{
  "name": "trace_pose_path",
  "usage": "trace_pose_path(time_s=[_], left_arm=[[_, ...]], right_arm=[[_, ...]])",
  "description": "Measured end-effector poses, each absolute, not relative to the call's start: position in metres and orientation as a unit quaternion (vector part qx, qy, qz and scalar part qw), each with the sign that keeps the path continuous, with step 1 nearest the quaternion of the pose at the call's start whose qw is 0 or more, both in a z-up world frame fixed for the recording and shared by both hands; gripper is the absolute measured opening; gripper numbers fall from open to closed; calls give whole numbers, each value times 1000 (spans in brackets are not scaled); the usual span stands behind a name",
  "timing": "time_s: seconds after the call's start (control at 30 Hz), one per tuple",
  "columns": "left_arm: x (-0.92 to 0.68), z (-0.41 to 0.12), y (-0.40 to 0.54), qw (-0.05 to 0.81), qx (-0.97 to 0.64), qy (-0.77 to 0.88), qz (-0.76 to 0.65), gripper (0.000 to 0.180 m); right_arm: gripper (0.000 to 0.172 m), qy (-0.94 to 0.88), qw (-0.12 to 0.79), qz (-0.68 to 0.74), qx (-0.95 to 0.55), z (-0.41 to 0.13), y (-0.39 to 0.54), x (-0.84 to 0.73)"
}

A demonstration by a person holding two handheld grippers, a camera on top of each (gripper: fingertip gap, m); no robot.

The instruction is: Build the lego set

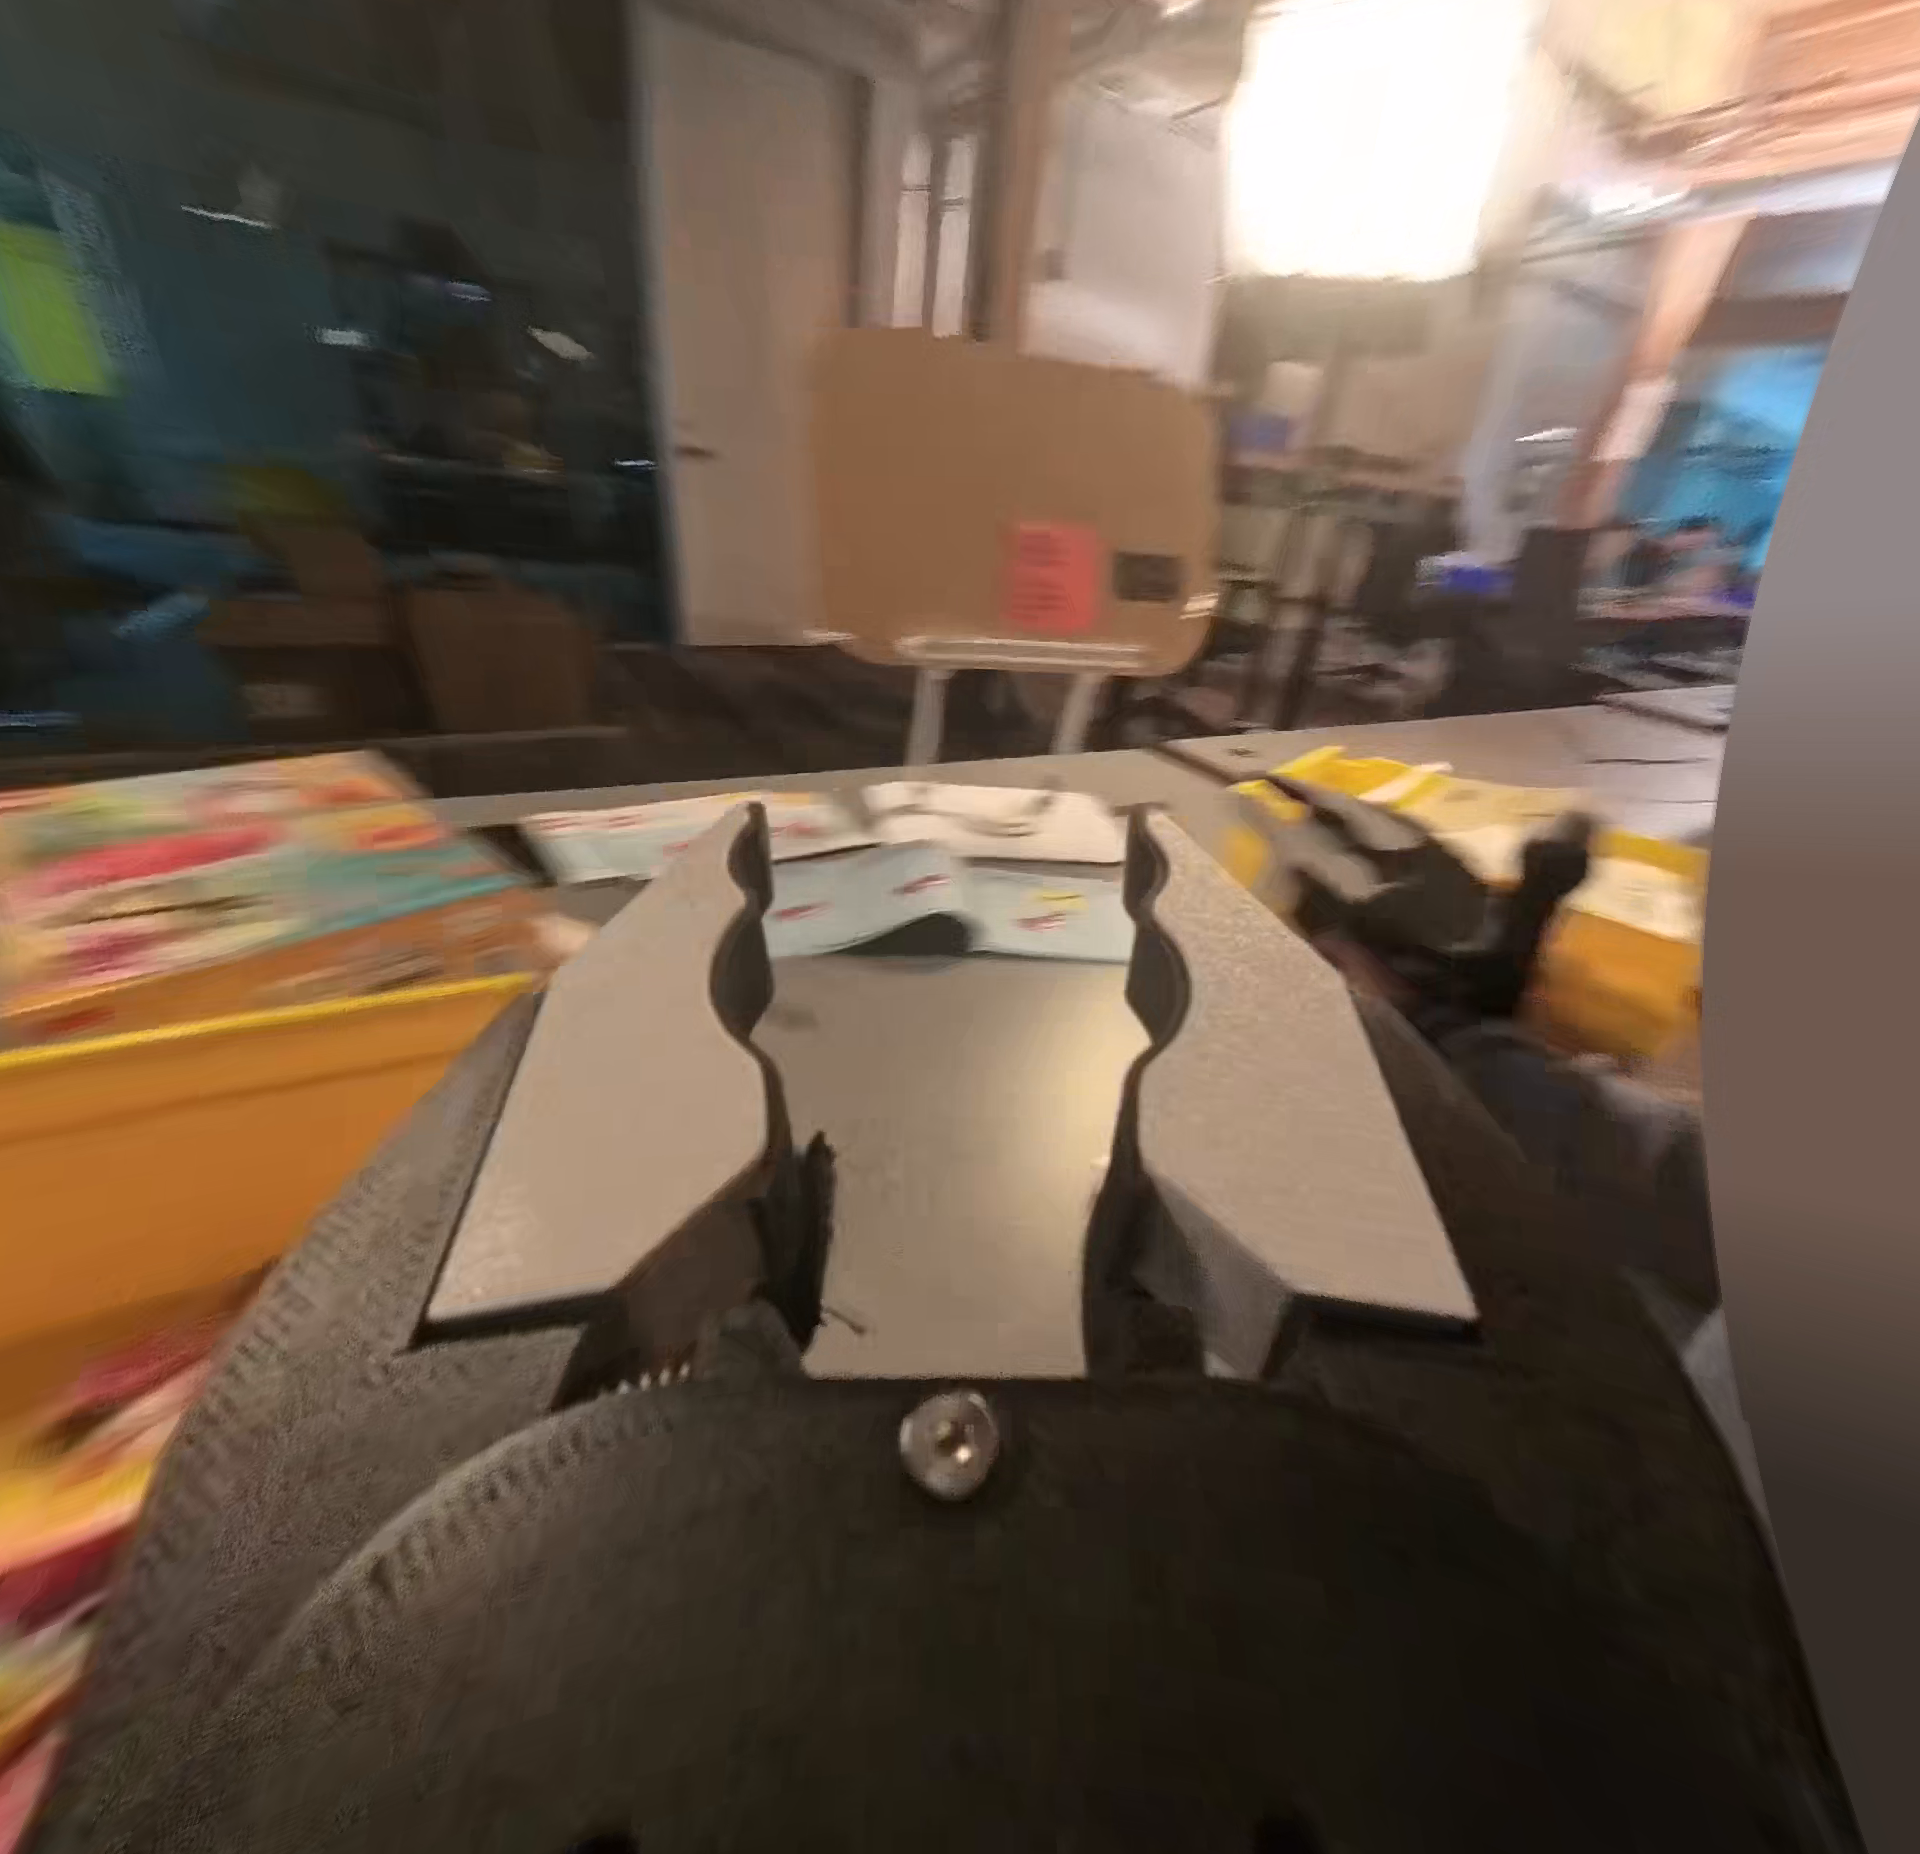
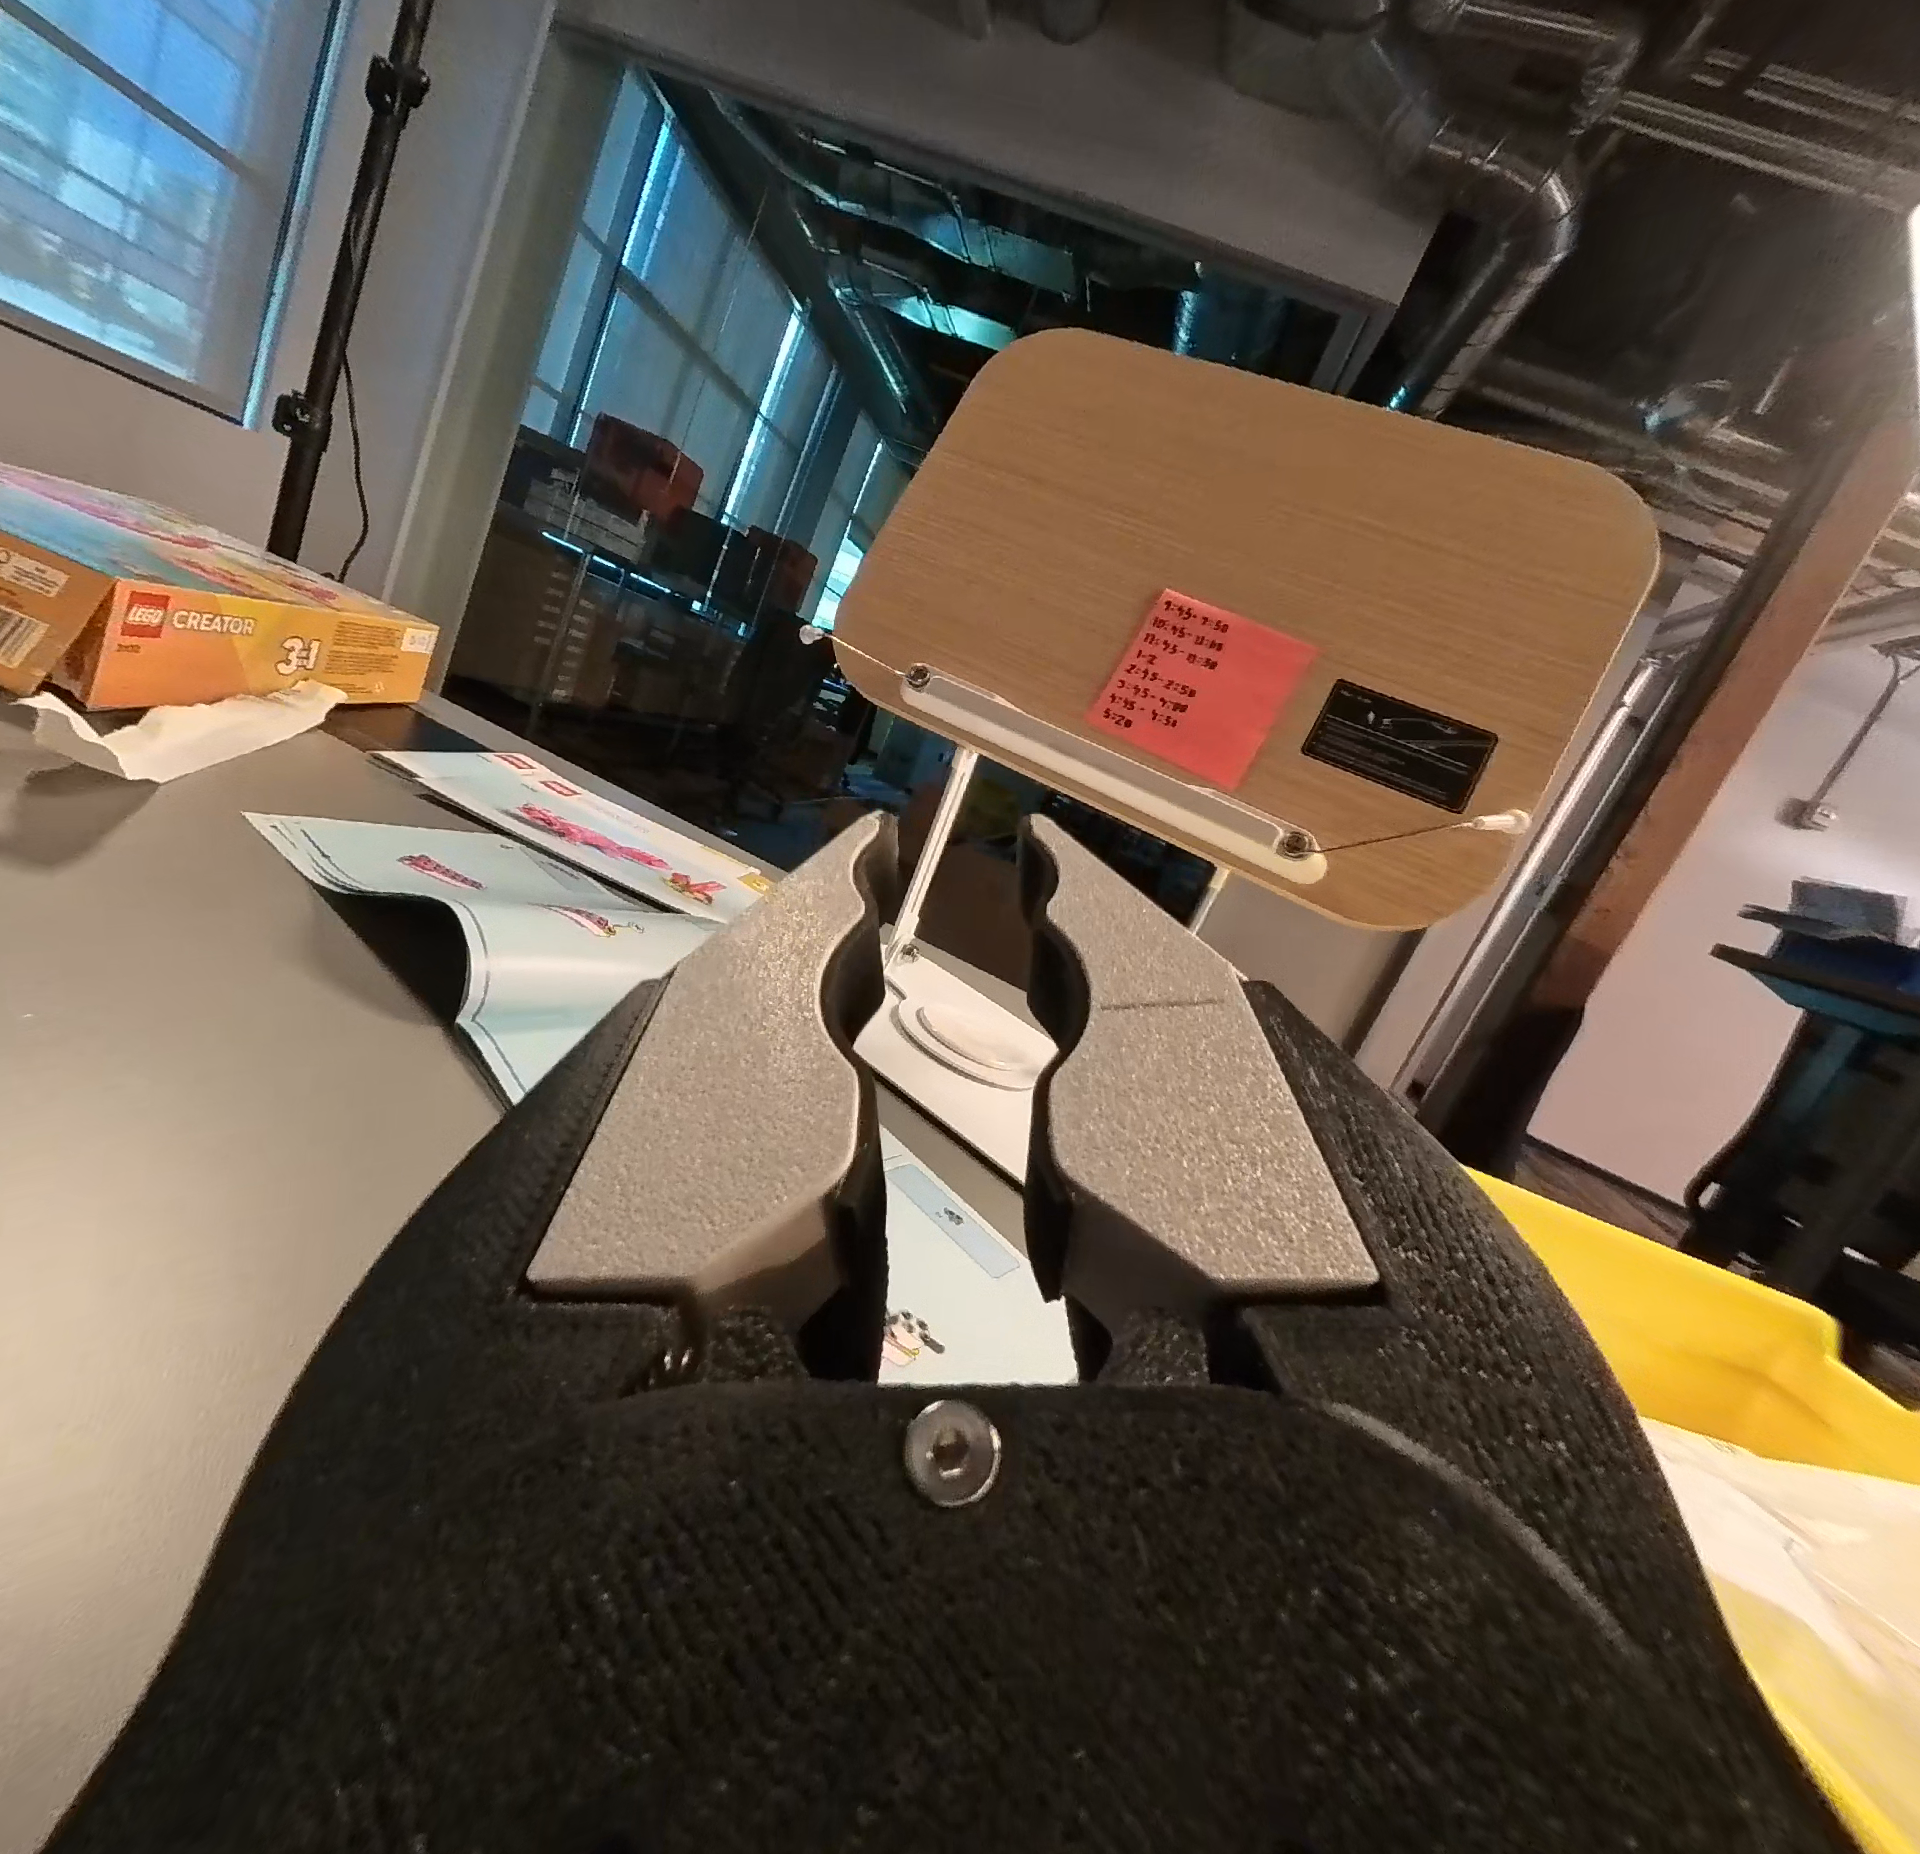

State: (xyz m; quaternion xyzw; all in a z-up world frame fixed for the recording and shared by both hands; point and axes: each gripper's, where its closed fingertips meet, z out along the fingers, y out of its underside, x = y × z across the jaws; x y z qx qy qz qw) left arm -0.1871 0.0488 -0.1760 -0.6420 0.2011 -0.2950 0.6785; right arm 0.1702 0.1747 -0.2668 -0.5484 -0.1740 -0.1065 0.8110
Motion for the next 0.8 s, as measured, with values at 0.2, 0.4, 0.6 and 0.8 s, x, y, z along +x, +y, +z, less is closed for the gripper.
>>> trace_pose_path(time_s=[0.2,0.4,0.6,0.8], left_arm=[[-384,-195,47,617,-779,97,-56,60],[-372,-250,31,410,-854,172,-268,19],[-354,-326,30,227,-905,251,-258,23],[-350,-355,33,121,-920,271,-257,36]], right_arm=[[19,-161,810,-101,-555,-267,181,173],[19,-175,802,-109,-561,-271,187,167],[17,-177,799,-113,-564,-273,187,167],[16,-179,793,-123,-569,-275,189,167]])
